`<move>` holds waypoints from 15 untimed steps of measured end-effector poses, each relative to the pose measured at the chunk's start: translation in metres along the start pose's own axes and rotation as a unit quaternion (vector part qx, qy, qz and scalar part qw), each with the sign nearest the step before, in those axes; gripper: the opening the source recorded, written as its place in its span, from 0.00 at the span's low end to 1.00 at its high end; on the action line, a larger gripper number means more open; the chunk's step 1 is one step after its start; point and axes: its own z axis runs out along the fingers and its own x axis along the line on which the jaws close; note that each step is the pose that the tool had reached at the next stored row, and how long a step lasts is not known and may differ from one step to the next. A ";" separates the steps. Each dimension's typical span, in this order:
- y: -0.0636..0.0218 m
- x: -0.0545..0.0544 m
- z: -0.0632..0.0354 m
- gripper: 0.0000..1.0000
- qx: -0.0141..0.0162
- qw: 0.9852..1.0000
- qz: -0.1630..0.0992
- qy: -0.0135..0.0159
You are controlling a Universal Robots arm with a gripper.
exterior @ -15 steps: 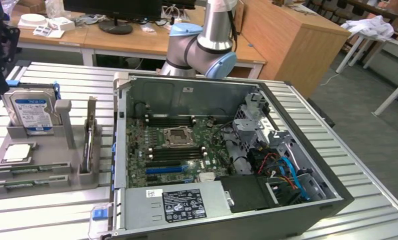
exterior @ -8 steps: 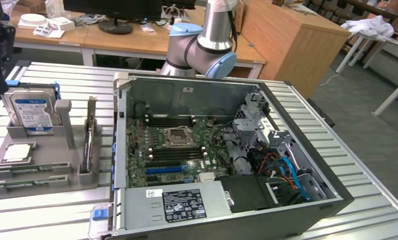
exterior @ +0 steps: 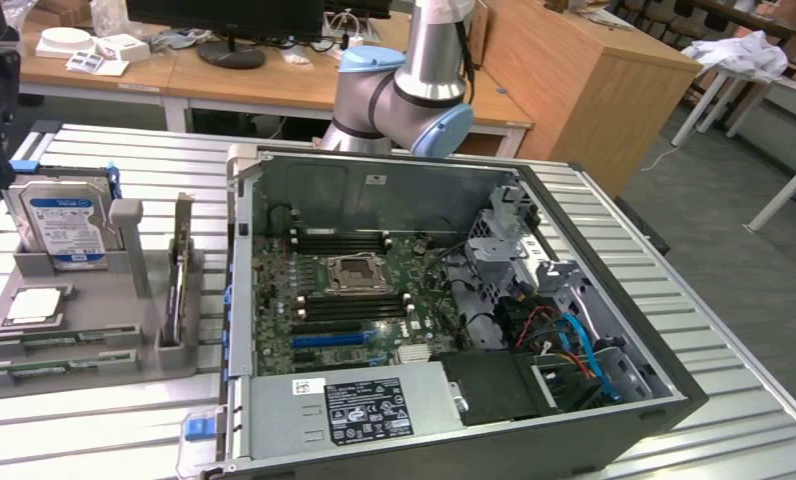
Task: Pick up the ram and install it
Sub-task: 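Pick up the ram and move it above insertion slot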
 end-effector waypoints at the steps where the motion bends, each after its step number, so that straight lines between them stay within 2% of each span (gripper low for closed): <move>1: 0.0000 0.000 0.0000 0.11 0.000 1.000 -0.008 0.000; 7: 0.0000 0.000 0.0000 0.11 -0.001 0.999 -0.047 0.002; 15: -0.0008 0.000 0.0001 0.11 -0.001 0.999 -0.048 0.002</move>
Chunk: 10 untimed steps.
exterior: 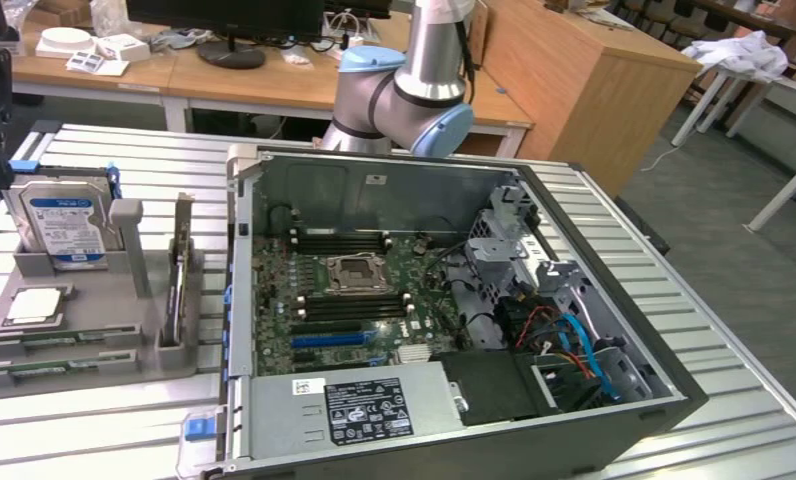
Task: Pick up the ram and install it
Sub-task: 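Pick up the ram and move it above insertion slot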
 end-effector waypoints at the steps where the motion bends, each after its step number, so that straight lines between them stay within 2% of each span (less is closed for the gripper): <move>1: -0.0005 0.000 -0.0001 0.11 0.000 1.000 0.000 0.000; 10: -0.0057 0.001 -0.0003 0.11 0.000 1.000 -0.001 0.000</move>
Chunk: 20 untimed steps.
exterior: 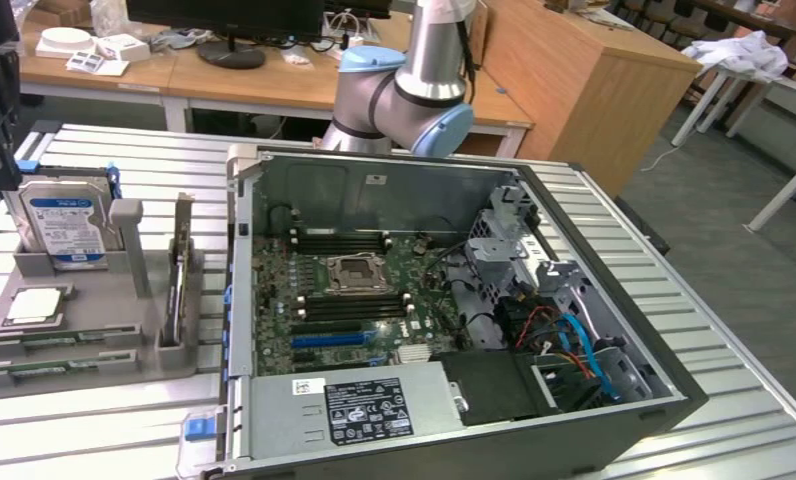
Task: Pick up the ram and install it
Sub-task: 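Pick up the ram and move it above insertion slot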
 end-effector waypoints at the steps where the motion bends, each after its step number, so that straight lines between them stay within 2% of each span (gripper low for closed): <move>1: -0.0006 0.000 0.0000 0.11 0.000 1.000 0.000 0.000; 8: -0.0038 0.001 -0.0002 0.11 0.000 1.000 -0.001 0.000; 20: -0.0041 0.001 -0.0002 0.11 0.000 1.000 -0.001 0.000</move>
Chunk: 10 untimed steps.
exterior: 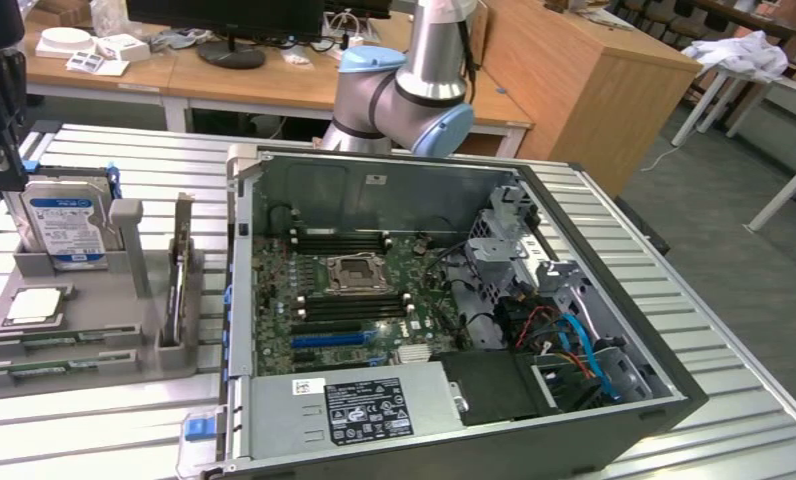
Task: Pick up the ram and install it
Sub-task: 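Pick up the ram and move it above insertion slot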
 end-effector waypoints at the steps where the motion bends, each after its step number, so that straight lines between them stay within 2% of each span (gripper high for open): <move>1: 0.0000 0.000 0.0000 0.11 0.000 1.000 0.000 0.000; 3: 0.0000 0.000 0.0000 0.11 0.000 1.000 0.000 0.000; 5: 0.0000 0.000 0.0000 0.23 0.000 1.000 0.000 0.000; 6: 0.0000 0.000 0.0000 0.23 0.000 1.000 0.000 0.000; 7: 0.0000 0.000 0.0000 0.29 0.000 1.000 0.000 0.000; 8: 0.0000 0.000 0.0000 0.29 0.000 1.000 0.000 0.000; 9: 0.0000 0.000 0.0000 0.36 0.000 1.000 0.000 0.000; 10: 0.0000 0.000 0.0000 0.36 0.000 1.000 0.000 0.000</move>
